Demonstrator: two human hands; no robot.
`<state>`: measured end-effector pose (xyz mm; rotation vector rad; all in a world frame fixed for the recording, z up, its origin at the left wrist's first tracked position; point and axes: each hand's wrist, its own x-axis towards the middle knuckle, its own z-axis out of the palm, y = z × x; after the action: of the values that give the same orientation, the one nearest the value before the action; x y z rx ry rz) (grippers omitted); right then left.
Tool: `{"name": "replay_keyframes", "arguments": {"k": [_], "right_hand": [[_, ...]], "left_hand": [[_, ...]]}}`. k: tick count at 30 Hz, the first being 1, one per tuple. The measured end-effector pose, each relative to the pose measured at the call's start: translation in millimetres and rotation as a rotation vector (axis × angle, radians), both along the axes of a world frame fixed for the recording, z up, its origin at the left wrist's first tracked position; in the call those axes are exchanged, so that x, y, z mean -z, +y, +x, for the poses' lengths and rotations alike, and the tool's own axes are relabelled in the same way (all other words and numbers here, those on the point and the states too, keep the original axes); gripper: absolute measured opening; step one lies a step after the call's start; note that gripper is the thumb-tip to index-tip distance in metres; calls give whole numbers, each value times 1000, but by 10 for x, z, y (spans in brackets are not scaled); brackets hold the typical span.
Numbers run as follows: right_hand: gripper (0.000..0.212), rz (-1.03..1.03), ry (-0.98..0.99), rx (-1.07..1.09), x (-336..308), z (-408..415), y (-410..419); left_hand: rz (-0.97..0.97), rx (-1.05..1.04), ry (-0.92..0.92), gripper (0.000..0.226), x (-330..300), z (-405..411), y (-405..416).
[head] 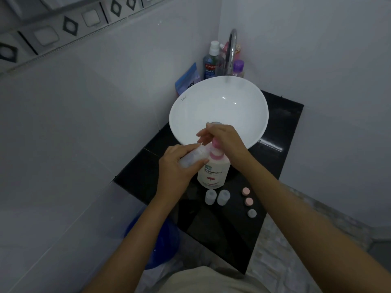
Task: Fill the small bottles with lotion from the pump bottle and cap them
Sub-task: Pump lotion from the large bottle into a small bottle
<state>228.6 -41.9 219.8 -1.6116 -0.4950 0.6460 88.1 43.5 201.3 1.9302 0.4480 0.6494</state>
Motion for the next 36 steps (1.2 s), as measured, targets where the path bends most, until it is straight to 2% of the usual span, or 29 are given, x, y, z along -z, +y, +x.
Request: {"name": "replay_keyframes", "arguments": {"k": [3,8,13,22,27,36], "right_hand": [[42,-109,-125,35,97,-27,14],[45,-186,-130,63,236,-59,32],[45,-149,-177,54,87,-2,44],[46,-210,-134,71,230,-66,28],[44,-147,-184,44,86,14,19],[46,-199,-187,69,261,-43,12]], "left_hand": [[-16,6,10,42,35,-2,10],[-65,16,50,41,119,2,7],[-87,21,-6,42,50,26,47],[-177,14,37,41,176,21,3],[-147,31,-11,44,81,53,59],[-231,38,34,40,168,26,27]]}}
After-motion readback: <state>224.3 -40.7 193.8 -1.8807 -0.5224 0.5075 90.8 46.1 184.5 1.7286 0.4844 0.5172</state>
